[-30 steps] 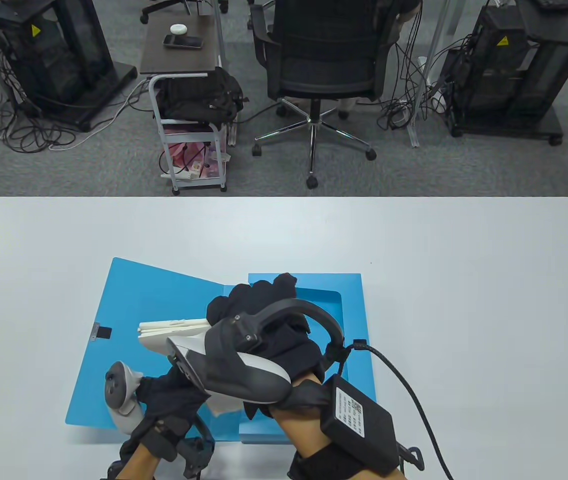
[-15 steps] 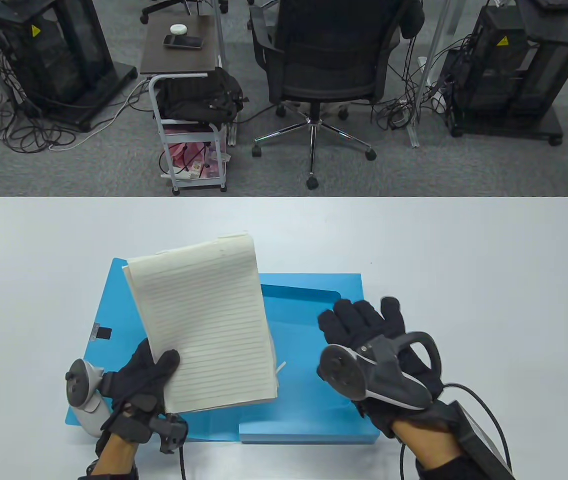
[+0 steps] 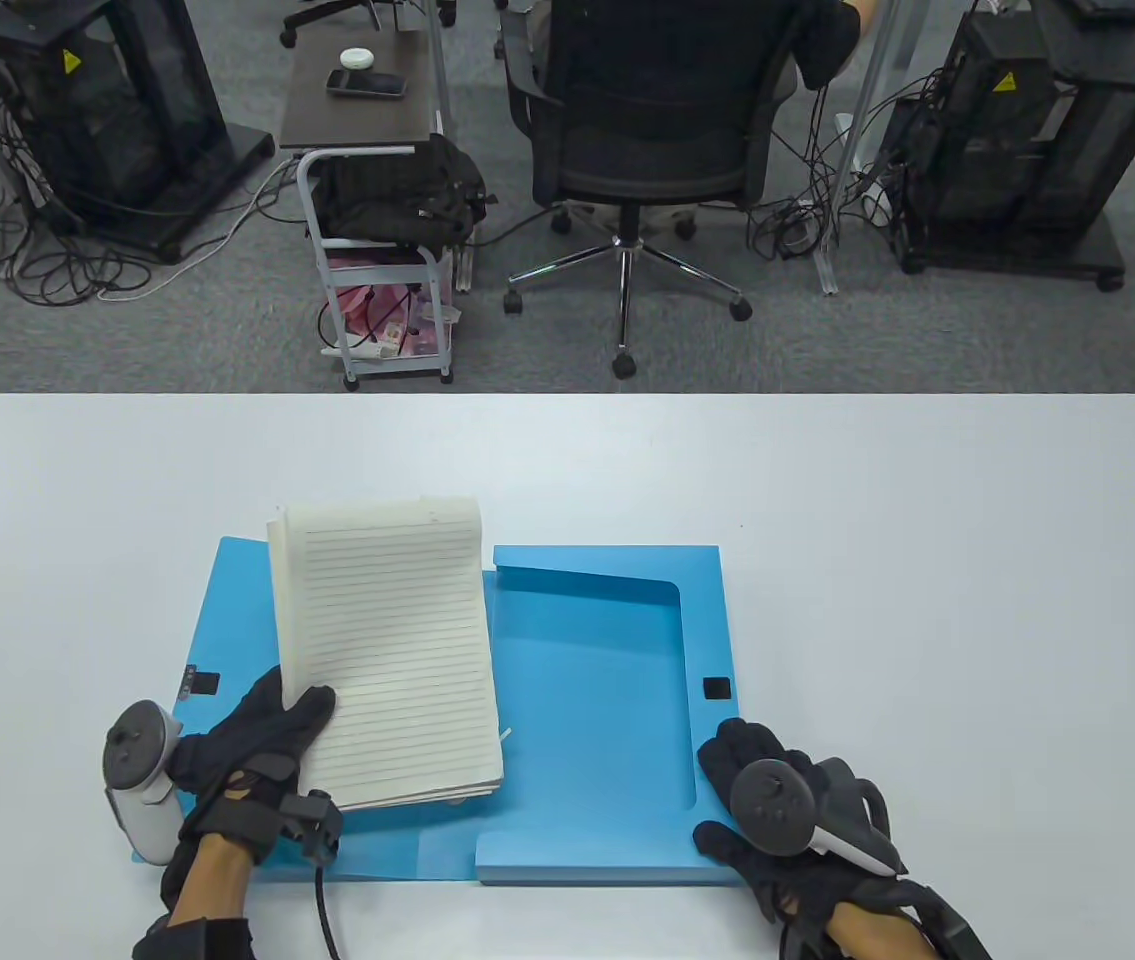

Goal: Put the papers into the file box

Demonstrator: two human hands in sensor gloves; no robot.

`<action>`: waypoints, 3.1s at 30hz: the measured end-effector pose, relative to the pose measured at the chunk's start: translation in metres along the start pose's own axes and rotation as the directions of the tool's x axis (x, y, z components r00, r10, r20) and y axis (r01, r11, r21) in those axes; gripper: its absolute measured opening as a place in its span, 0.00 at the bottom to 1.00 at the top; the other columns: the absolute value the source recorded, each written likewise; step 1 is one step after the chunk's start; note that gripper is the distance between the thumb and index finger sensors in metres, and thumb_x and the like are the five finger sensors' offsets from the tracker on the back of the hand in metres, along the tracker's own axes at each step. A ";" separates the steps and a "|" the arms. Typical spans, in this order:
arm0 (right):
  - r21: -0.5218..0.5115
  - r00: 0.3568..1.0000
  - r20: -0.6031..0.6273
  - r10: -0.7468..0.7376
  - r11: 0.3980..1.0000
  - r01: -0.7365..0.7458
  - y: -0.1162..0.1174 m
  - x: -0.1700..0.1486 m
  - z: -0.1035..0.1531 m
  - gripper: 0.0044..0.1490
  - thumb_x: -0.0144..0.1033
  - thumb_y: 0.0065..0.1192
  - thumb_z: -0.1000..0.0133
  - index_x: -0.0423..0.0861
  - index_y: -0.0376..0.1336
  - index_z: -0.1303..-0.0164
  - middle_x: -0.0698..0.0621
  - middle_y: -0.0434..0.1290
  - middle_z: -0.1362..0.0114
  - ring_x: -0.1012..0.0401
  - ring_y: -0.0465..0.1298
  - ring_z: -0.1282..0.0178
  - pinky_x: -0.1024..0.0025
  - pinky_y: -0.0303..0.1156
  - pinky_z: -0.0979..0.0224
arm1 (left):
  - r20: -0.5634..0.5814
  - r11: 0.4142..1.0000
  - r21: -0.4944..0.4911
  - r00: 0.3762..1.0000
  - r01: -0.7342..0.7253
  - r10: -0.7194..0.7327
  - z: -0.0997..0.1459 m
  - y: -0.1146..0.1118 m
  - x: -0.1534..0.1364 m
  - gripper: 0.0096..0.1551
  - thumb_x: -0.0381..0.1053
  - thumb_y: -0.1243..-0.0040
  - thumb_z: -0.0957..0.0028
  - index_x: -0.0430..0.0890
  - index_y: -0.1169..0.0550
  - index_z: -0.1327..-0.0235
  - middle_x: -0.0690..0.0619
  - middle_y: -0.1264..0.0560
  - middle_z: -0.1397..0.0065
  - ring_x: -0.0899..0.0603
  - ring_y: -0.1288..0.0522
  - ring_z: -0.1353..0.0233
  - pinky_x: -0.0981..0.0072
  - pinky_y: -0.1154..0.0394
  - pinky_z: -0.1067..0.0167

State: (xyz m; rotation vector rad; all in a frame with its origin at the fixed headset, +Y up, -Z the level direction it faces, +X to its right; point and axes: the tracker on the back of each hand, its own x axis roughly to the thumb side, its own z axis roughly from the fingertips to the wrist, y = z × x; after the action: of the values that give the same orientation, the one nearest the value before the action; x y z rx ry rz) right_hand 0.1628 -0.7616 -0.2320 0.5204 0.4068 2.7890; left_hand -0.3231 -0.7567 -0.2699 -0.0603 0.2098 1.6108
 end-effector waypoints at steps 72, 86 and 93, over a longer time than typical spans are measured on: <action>-0.029 0.997 0.014 -0.073 0.997 0.073 0.002 -0.005 0.001 0.47 0.58 0.43 0.55 0.50 0.40 0.28 0.48 0.34 0.20 0.44 0.41 0.19 0.39 0.48 0.21 | -0.066 0.382 -0.424 0.392 0.821 -0.918 -0.047 -0.224 0.002 0.54 0.57 0.34 0.56 0.46 0.49 0.24 0.44 0.28 0.34 0.46 0.11 0.55 0.61 0.14 0.62; -0.025 0.997 0.015 -0.080 0.996 0.080 0.002 -0.004 0.001 0.47 0.58 0.43 0.54 0.50 0.39 0.28 0.49 0.34 0.20 0.44 0.41 0.19 0.39 0.48 0.21 | -0.101 0.526 -0.378 0.531 0.762 -0.841 -0.044 -0.205 0.008 0.40 0.61 0.40 0.56 0.48 0.30 0.29 0.43 0.22 0.35 0.36 0.17 0.45 0.46 0.21 0.50; -0.025 0.996 0.013 -0.083 0.996 0.083 0.002 -0.005 0.001 0.47 0.58 0.44 0.54 0.51 0.40 0.28 0.49 0.34 0.20 0.44 0.41 0.19 0.38 0.47 0.21 | -0.095 0.562 -0.085 0.555 0.823 -0.826 -0.012 -0.168 0.049 0.46 0.64 0.38 0.59 0.50 0.35 0.27 0.39 0.41 0.22 0.29 0.36 0.26 0.34 0.43 0.31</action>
State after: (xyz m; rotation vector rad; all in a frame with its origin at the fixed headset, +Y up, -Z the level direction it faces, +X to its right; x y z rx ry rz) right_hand 0.1673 -0.7646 -0.2315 0.5030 0.3808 2.7065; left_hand -0.1594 -0.7046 -0.3060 -0.2504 0.2074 0.6390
